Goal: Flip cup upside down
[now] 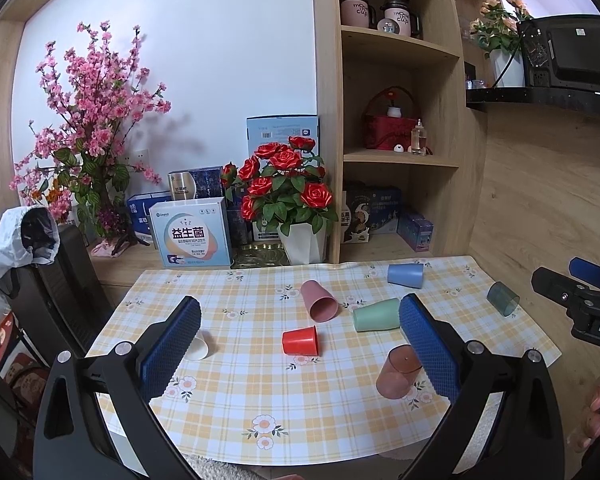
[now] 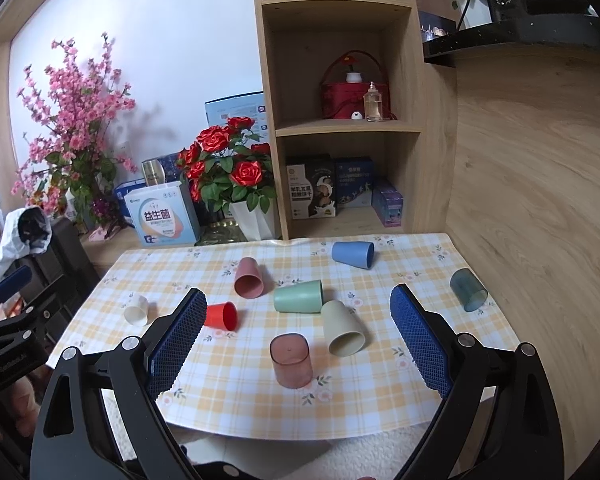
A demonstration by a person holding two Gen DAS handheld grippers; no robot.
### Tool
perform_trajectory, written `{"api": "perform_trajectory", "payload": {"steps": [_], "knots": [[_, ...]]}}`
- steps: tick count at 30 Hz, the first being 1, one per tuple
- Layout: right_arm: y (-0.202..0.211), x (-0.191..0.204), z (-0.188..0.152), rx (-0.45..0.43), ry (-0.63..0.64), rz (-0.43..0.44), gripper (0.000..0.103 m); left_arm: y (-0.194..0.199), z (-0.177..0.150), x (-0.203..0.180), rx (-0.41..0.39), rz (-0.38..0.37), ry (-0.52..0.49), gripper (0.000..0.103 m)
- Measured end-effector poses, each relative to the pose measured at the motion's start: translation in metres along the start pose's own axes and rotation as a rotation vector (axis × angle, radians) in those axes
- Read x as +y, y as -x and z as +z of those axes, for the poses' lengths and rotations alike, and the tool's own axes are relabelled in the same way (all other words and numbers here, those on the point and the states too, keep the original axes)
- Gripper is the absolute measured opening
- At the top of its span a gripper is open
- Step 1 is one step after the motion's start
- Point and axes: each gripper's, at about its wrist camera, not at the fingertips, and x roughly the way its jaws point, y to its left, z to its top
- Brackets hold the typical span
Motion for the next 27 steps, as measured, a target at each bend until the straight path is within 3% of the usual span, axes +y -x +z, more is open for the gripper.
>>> {"api": "perform_trajectory", "payload": {"steps": [27], "knots": [[-0.0003,0.0004,0.0011,0.008,-0.003,0.006,0.090,0.0054,0.0063,0.0037,-0.020,0.036,0.026,0.097]]}}
